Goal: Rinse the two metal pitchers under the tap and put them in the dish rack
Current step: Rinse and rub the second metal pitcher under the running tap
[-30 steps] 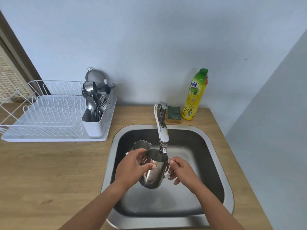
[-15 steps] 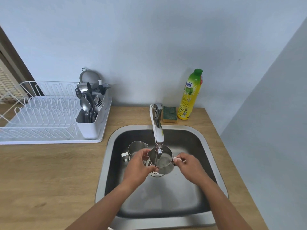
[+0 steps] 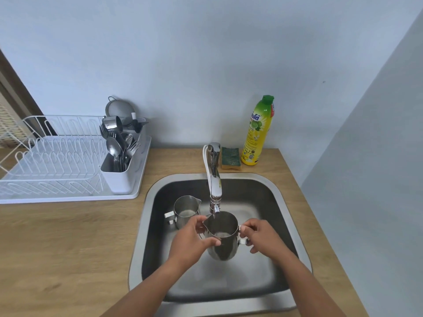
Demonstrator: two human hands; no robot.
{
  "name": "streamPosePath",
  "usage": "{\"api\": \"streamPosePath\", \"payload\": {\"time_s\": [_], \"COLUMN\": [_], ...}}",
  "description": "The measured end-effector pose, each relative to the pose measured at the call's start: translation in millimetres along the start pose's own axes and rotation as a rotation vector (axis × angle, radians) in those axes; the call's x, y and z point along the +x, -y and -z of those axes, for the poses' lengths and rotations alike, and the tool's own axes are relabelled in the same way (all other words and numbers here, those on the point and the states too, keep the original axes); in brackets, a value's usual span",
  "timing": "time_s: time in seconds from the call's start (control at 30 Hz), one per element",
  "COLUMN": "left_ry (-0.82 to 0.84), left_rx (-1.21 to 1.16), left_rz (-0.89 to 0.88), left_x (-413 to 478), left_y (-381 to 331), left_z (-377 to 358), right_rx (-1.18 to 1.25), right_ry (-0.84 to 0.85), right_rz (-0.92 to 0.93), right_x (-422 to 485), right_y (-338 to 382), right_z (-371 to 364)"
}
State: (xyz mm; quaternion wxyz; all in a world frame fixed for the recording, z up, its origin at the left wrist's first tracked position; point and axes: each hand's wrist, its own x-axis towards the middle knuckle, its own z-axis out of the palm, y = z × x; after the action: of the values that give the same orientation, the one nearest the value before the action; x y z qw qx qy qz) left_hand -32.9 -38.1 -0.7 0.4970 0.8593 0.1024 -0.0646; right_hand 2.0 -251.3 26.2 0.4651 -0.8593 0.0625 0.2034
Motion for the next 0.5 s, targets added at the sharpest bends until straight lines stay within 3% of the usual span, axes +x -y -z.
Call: {"api": "streamPosePath", "payload": {"time_s": [0.13,0.3,0.5], "left_ry": [-0.024,0.013,0.003], "left_rx": [0.015,0.042,0.083], "left_rz": [-0.042,-0.007,-0.004], "left_x": [8.0,7.2,6.9], "left_y": [-7.6,2.0,0.8], "left_z": [3.9,10.3,3.3], "right_rx": [0.077,0.058,0.081], "right_ry": [-0.096,0.014,-0.051], "right_rz": [0.047,0.018,0.022], "right_x": [2.3,6.1,7.6], "right_y": [0.3,0.3,-8.8], "right_z": [-14.4,-9.2,-14.0]}}
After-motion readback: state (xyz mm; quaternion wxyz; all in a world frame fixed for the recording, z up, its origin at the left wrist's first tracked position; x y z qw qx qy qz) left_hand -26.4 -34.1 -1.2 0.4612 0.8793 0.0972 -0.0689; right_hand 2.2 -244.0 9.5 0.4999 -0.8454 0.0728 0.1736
